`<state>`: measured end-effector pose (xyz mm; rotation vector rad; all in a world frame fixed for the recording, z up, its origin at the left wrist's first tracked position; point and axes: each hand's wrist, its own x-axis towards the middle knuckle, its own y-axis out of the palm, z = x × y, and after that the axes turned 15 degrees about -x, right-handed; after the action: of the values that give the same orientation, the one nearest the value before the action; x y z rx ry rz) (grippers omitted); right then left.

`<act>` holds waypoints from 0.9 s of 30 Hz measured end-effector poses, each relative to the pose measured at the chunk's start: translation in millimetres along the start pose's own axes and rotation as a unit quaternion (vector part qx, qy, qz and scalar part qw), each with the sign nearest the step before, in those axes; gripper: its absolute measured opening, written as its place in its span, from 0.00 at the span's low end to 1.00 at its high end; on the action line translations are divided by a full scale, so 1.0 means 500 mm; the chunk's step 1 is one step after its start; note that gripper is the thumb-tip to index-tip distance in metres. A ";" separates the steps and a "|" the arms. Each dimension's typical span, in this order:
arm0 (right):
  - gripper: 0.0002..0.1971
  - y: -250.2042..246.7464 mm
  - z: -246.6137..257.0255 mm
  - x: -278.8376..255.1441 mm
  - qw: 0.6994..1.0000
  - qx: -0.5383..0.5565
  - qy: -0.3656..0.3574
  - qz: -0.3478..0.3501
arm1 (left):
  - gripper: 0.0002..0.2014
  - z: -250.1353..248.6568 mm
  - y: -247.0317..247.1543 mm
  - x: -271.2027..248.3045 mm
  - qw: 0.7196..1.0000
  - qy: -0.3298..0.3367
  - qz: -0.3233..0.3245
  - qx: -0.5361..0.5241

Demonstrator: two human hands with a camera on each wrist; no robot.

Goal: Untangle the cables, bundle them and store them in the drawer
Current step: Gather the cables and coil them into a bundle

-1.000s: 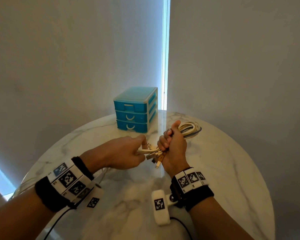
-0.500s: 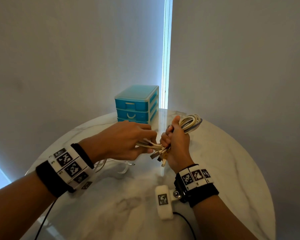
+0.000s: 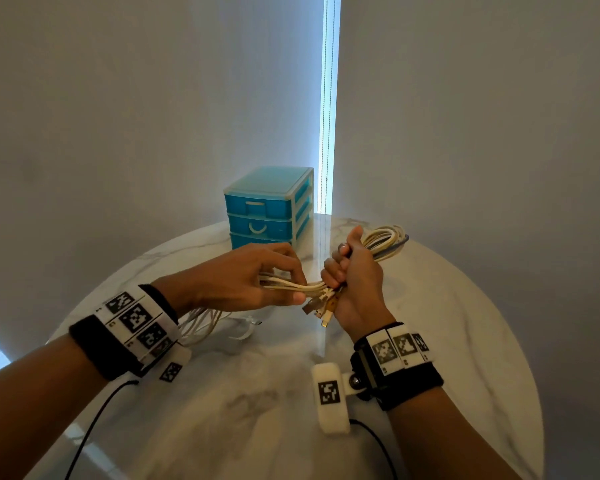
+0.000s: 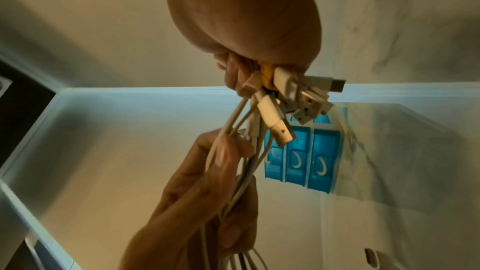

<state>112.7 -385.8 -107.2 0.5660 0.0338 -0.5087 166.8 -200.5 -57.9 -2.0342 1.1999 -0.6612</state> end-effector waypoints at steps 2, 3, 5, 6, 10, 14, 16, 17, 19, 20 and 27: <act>0.26 0.000 0.000 -0.001 1.000 0.001 0.000 -0.003 | 0.11 -0.007 -0.003 0.002 1.000 -0.018 -0.005 0.010; 0.27 0.001 -0.001 -0.002 1.000 -0.009 -0.004 -0.004 | 0.08 -0.011 -0.006 0.004 0.999 -0.029 -0.021 0.002; 0.27 0.006 0.000 -0.004 1.000 -0.026 -0.014 0.005 | 0.05 -0.015 -0.012 0.008 0.997 -0.046 -0.066 -0.020; 0.27 0.007 0.001 -0.004 0.999 -0.023 -0.016 0.015 | 0.05 -0.014 -0.015 0.008 0.995 -0.050 -0.080 -0.032; 0.26 -0.002 0.001 0.006 0.997 0.050 -0.001 0.052 | 0.07 -0.019 -0.007 0.001 0.995 -0.022 -0.082 -0.057; 0.25 -0.011 -0.005 0.017 0.982 0.176 0.034 0.068 | 0.09 -0.028 0.003 0.009 0.992 -0.041 -0.116 -0.010; 0.25 -0.020 -0.007 0.023 0.974 0.211 0.050 0.066 | 0.19 -0.009 0.008 0.010 0.995 -0.014 -0.090 0.030; 0.25 -0.024 -0.007 0.026 0.972 0.217 0.059 0.065 | 0.23 0.004 0.014 0.008 0.996 -0.005 -0.065 0.053; 0.24 -0.031 -0.006 0.030 0.973 0.208 0.076 0.069 | 0.27 0.029 0.031 0.001 0.995 -0.008 -0.032 0.089; 0.23 -0.032 -0.004 0.029 0.975 0.193 0.081 0.078 | 0.26 0.034 0.034 -0.002 0.996 -0.006 -0.036 0.085; 0.26 -0.025 0.022 0.013 0.975 0.137 0.063 0.166 | 0.12 0.004 -0.014 -0.023 0.987 -0.101 0.002 -0.126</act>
<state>111.3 -403.5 -105.4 0.8553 -0.0104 -0.1493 167.0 -187.1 -55.0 -2.2434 1.2165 -0.3030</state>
